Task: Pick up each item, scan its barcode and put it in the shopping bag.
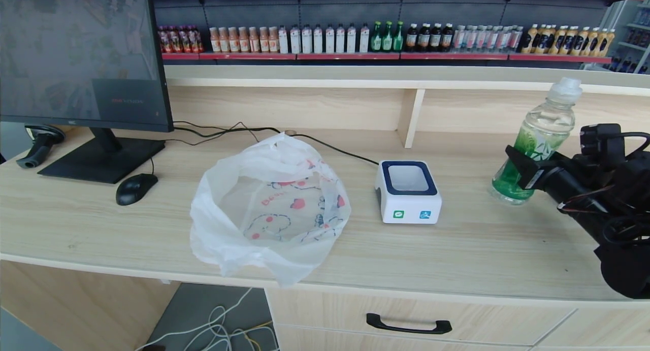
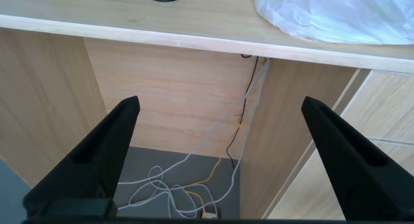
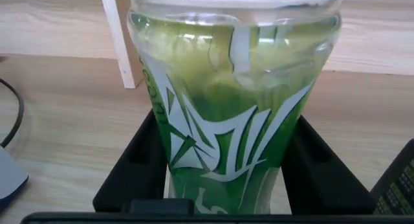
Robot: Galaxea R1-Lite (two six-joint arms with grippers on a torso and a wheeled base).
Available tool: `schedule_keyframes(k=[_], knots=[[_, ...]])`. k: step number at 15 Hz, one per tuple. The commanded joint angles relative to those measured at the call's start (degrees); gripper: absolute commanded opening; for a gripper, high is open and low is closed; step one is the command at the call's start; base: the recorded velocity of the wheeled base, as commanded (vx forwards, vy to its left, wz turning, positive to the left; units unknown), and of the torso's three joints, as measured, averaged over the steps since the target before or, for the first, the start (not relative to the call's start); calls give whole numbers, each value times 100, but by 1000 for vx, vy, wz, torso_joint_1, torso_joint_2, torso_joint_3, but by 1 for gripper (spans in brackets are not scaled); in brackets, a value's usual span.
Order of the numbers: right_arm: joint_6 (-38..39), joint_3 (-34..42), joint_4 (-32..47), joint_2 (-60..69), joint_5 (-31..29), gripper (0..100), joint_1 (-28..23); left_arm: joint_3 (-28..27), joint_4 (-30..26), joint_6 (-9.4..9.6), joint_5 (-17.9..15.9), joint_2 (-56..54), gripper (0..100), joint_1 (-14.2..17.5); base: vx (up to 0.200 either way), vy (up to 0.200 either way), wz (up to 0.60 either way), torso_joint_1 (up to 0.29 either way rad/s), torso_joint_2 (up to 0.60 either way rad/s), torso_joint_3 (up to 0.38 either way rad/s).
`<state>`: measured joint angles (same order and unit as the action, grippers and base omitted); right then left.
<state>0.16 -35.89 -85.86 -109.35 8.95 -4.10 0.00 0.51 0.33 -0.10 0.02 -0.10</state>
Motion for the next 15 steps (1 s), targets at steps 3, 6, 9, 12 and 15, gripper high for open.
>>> schedule_keyframes(k=[3,6,9,12,15], knots=[[-183,794,-10,959,538,0,76,0,2,2,1,-2,100,1,0,0,0,0,0,0],[-183,1462,-10,1487,547,0,199,0,-7,-7,1,-2,100,1,0,0,0,0,0,0],[-174,1585,-1,1698,547,0,295,0,-7,-7,1,-2,100,1,0,0,0,0,0,0],[-165,1796,-10,1706,547,0,331,0,-16,-7,1,-2,100,1,0,0,0,0,0,0],[-165,1787,-1,1539,547,0,322,0,-7,-7,1,-2,100,1,0,0,0,0,0,0]])
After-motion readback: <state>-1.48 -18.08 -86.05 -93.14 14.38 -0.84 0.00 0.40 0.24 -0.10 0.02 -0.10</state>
